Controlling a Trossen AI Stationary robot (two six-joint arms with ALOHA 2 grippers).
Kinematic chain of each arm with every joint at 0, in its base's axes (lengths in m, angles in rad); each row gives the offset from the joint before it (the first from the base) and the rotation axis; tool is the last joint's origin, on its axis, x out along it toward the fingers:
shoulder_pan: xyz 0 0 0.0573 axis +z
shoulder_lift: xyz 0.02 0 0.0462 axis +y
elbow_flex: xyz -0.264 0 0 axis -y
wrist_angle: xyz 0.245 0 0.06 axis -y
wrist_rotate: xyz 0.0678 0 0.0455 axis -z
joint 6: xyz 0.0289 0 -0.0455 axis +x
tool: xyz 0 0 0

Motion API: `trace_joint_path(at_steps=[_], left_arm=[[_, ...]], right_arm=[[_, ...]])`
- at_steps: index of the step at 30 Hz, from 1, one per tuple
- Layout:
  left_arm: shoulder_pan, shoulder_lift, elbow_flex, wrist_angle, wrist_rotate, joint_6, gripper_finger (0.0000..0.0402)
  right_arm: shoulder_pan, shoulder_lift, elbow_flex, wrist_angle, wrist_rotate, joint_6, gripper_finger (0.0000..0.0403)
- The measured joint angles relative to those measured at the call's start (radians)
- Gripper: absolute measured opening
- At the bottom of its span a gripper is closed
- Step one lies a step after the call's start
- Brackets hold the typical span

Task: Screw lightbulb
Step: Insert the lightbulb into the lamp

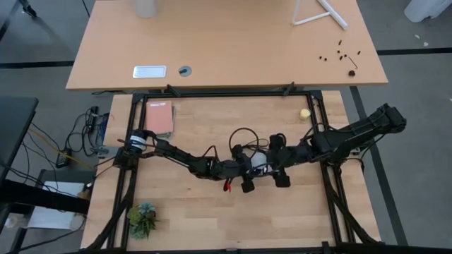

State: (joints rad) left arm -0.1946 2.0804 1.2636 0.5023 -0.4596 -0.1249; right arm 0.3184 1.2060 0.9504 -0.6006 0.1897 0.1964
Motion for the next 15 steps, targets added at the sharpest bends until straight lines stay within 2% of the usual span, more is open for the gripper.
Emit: trace_joint_path(at_steps=[6, 8, 11, 15], left_arm=[[0.008, 0.0, -0.001, -0.001, -0.038, -0.033, 0.0193], [0.007, 0.0, -0.001, -0.008, -0.044, -0.034, 0.0193], [0.005, 0.0, -0.001, -0.007, -0.041, -0.024, 0.0193], [0.005, 0.0, -0.001, 0.0, 0.028, 0.008, 0.0193]], right_arm=[[0.025, -0.002, 0.0, -0.052, -0.128, 0.038, 0.0303], [0.033, -0.004, 0.0, -0.051, -0.138, 0.033, 0.0299], [0.025, -0.009, 0.0, -0.082, -0.061, 0.04, 0.0293], [-0.018, -0.009, 0.0, -0.112, 0.029, 0.037, 0.0287]])
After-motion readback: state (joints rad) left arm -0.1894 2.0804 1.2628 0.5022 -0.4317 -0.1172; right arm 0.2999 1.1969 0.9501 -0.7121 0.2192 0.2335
